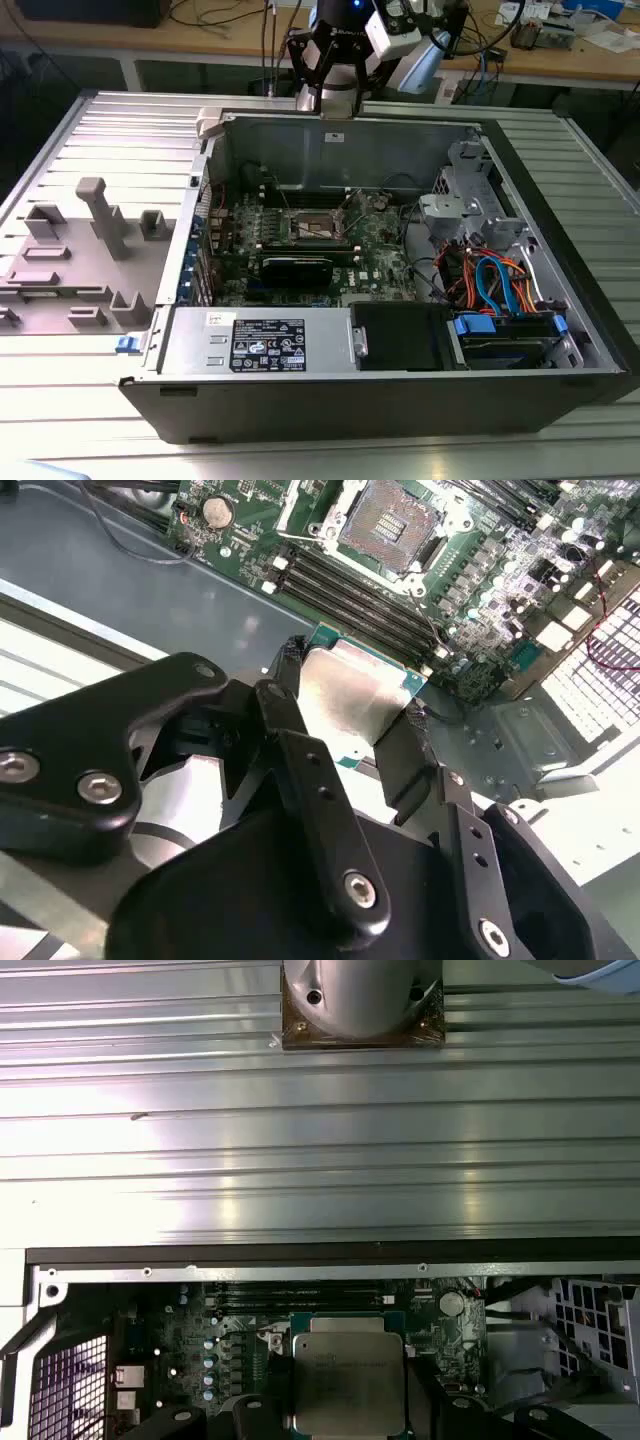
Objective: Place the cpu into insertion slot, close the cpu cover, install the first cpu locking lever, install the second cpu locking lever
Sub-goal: 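Place the cpu into insertion slot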
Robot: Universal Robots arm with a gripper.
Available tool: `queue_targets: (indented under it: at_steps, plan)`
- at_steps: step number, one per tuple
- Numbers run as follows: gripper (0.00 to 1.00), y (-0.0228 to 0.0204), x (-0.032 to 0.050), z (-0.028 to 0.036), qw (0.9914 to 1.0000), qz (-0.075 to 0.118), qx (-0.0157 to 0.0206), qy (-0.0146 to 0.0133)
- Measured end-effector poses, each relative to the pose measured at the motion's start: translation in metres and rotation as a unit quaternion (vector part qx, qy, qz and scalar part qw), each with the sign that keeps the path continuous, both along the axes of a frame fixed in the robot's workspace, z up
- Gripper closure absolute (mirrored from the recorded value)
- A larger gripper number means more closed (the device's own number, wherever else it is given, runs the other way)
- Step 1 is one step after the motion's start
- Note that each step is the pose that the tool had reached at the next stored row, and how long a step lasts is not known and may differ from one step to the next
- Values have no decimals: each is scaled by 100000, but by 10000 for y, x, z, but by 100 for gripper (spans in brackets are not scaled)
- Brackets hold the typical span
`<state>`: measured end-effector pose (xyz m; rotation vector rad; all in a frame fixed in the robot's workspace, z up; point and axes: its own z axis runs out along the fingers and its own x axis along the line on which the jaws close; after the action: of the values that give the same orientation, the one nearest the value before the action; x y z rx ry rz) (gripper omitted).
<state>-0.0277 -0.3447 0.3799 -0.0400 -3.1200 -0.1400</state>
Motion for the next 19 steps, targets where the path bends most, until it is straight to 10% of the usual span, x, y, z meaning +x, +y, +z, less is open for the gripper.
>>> queue_targets:
  at_steps: [19]
  plan:
    - [46, -47, -4, -12, 100000, -9, -184, -5]
